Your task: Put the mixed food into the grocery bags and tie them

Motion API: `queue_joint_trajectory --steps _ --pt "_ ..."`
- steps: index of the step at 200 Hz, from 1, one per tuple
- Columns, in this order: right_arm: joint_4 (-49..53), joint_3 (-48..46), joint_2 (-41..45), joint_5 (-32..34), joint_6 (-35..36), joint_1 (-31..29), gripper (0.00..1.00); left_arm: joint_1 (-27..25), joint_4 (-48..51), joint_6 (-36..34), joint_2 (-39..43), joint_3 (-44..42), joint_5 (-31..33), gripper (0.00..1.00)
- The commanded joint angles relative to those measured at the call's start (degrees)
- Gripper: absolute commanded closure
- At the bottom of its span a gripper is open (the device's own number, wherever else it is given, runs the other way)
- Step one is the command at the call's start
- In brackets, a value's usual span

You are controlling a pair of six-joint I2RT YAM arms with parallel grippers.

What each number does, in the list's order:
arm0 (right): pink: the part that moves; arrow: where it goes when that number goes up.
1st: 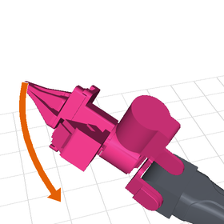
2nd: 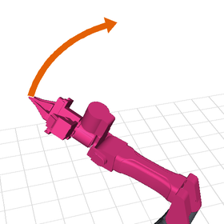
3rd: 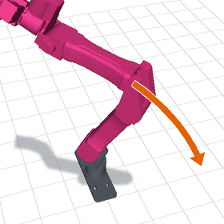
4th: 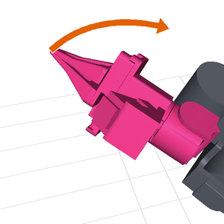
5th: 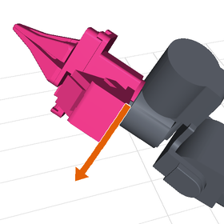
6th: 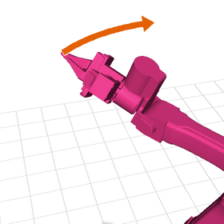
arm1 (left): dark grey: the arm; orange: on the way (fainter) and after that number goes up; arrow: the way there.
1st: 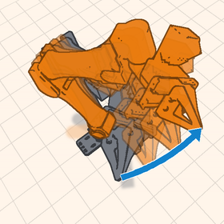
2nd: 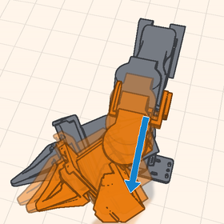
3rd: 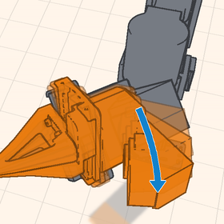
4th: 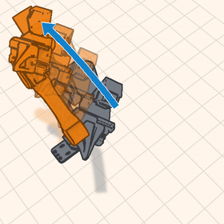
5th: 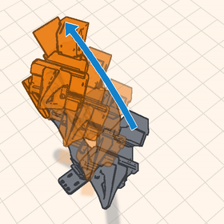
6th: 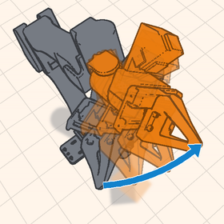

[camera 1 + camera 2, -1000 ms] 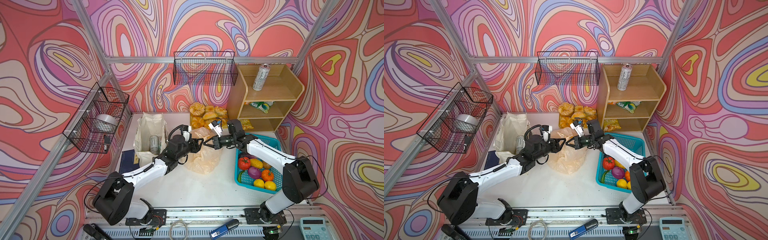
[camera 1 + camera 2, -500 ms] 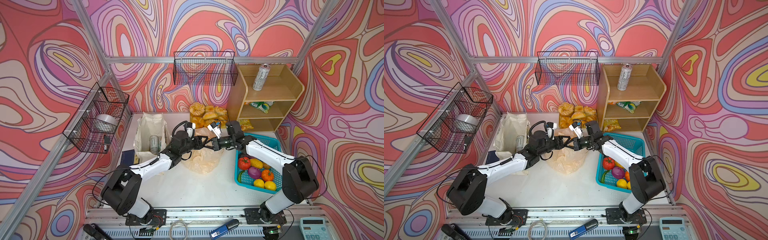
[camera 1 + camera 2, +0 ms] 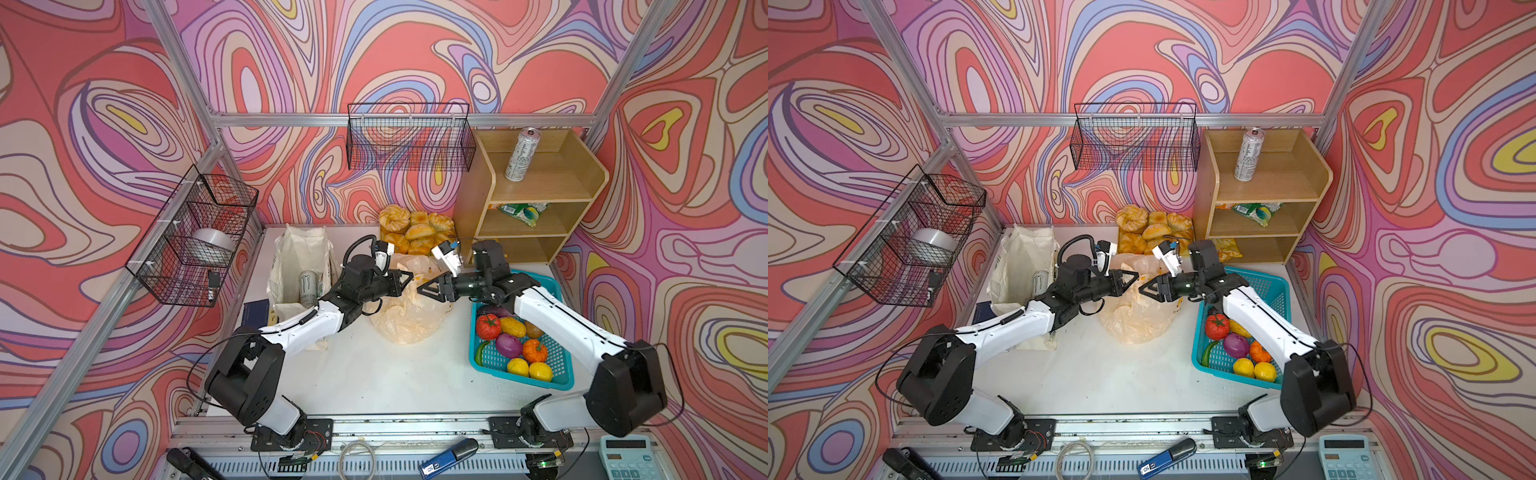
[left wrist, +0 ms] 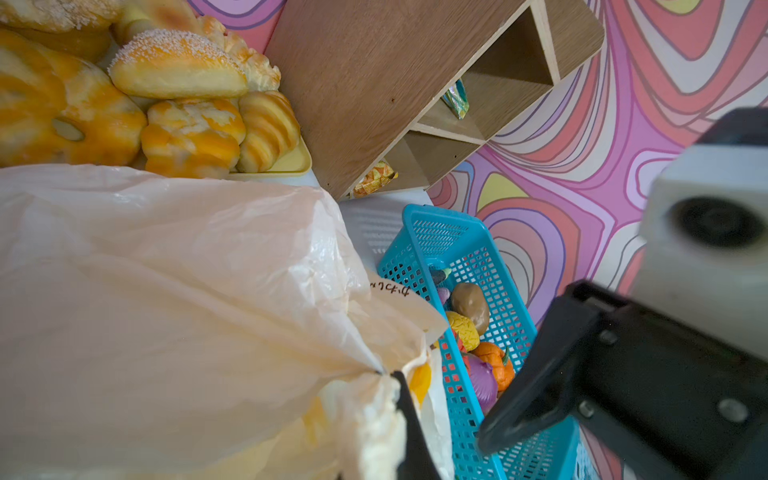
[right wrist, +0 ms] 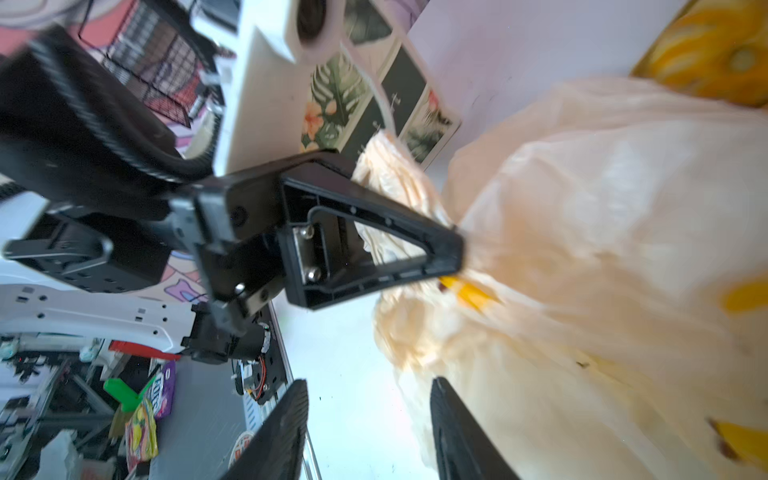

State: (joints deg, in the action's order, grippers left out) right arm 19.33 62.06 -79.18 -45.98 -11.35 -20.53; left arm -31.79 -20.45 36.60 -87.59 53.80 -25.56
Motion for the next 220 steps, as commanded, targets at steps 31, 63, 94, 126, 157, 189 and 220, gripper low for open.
queue_joint_trajectory --steps 31,63,94,126,157,189,220 --pt "0.02 2.41 3.68 7.69 -1.18 5.15 0.41 3.85 10.66 -14.70 0.85 9.91 -14.51 1.00" --pt "3.32 7.82 0.65 7.04 3.34 4.93 0.38 5.32 15.93 -19.48 -1.10 15.42 -22.84 1.00" --pt "6.66 9.92 0.25 8.18 9.93 2.79 0.35 5.53 23.90 -24.01 -4.71 21.97 -29.10 1.00" --pt "7.82 9.86 0.39 10.35 13.69 0.31 0.34 5.59 29.03 -27.19 -7.43 26.25 -32.33 1.00" --pt "7.73 8.54 -0.23 10.76 14.34 -0.98 0.34 5.59 30.47 -28.25 -8.38 27.83 -33.27 1.00" --pt "8.39 8.07 -2.24 12.25 15.85 -2.74 0.34 5.58 31.96 -29.15 -8.98 29.27 -35.10 1.00" --pt "6.97 8.03 -4.56 14.08 16.12 -3.99 0.35 5.59 34.87 -30.74 -9.94 31.12 -37.46 1.00"
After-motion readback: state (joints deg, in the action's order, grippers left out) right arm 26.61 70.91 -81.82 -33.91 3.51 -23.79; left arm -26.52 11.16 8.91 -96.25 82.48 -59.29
